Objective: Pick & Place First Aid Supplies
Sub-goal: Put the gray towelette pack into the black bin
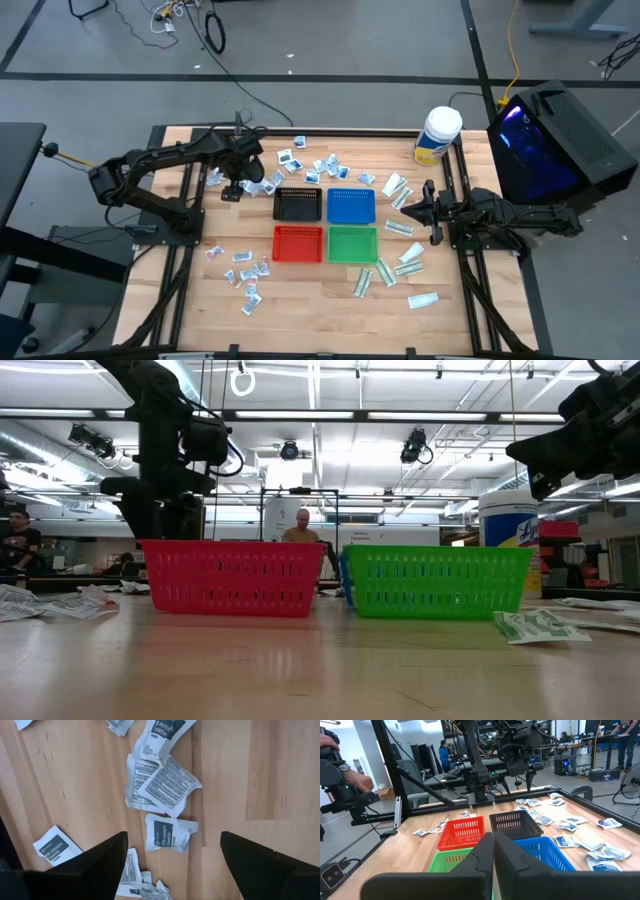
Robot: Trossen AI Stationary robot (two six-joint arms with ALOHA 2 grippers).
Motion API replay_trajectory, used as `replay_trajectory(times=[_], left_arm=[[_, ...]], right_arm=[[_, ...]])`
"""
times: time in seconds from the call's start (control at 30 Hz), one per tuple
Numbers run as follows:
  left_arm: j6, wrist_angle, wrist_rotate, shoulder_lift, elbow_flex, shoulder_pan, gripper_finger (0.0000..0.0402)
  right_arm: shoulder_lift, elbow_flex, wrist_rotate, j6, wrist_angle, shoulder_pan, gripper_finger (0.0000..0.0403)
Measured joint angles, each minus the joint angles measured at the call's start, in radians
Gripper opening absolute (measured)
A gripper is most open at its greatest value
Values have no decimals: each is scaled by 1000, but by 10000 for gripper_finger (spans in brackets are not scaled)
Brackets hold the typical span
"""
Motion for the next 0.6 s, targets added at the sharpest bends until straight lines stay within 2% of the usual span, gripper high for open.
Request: replay_trajectory(times=[0.6], left_arm=[[-39, 24, -3, 1, 0, -17, 326]], right_arm=[[0, 0, 0, 0, 0, 0, 18]])
